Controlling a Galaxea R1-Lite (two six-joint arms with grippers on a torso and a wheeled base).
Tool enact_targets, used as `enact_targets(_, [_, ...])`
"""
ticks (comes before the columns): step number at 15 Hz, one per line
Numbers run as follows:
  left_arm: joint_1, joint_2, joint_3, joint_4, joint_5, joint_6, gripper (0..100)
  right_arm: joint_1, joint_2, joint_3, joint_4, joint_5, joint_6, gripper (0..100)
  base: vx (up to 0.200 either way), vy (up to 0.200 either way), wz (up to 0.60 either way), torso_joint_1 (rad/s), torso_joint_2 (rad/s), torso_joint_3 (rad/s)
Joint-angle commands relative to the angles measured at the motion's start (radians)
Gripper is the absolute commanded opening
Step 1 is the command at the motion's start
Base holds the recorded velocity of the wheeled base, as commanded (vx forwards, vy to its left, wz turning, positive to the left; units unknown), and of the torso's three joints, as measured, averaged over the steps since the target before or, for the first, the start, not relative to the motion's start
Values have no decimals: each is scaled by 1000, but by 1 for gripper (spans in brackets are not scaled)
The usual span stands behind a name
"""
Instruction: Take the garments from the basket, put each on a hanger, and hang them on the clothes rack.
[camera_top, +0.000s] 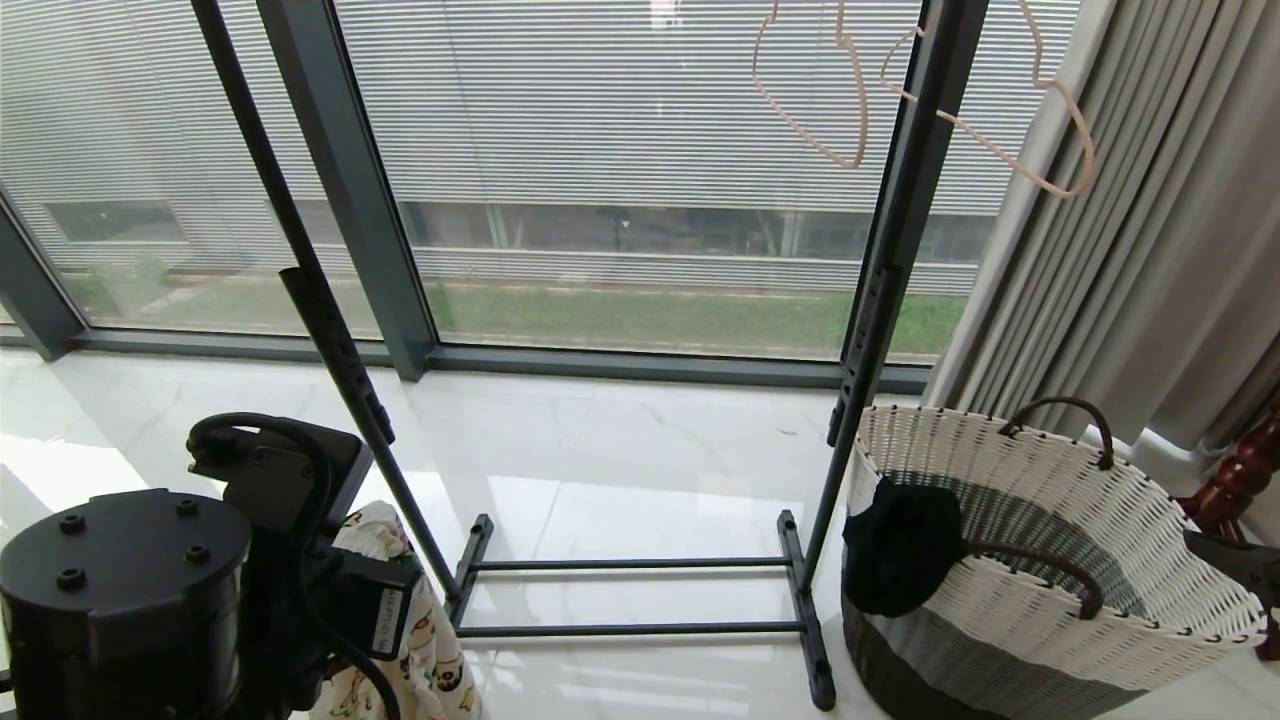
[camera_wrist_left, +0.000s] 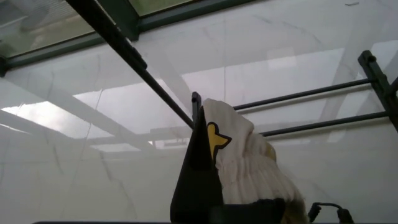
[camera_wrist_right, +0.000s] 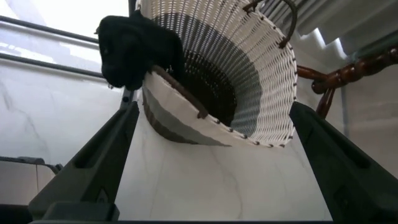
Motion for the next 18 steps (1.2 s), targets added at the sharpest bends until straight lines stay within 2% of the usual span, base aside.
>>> enact_targets(1, [0, 3, -2, 0, 1, 5, 0, -2, 8, -3, -1, 3, -1, 100, 200, 0, 0, 7, 7, 2])
enact_targets(5, [2, -3, -5, -2, 3, 16, 0, 0, 6, -7, -1, 30, -1, 100, 0, 0, 0, 8, -26, -19])
enact_targets(9, [3, -13, -2, -2, 4, 49, 0, 3, 9, -13, -34, 37, 12, 100, 0, 0, 0, 76, -259, -251])
enact_targets(12, [5, -15, -2, -2, 4, 66, 0, 24, 55, -63, -80, 37, 85, 100, 0, 0, 0, 180, -546, -295])
enact_targets(15, [23, -29, 3, -2, 7, 66, 0, 116, 128, -184, -80, 32, 254, 100, 0, 0, 0, 180, -486, -295])
enact_targets(18, [40, -33, 3, -2, 7, 66, 0, 130, 147, -202, -80, 33, 273, 100, 0, 0, 0, 191, -474, -286])
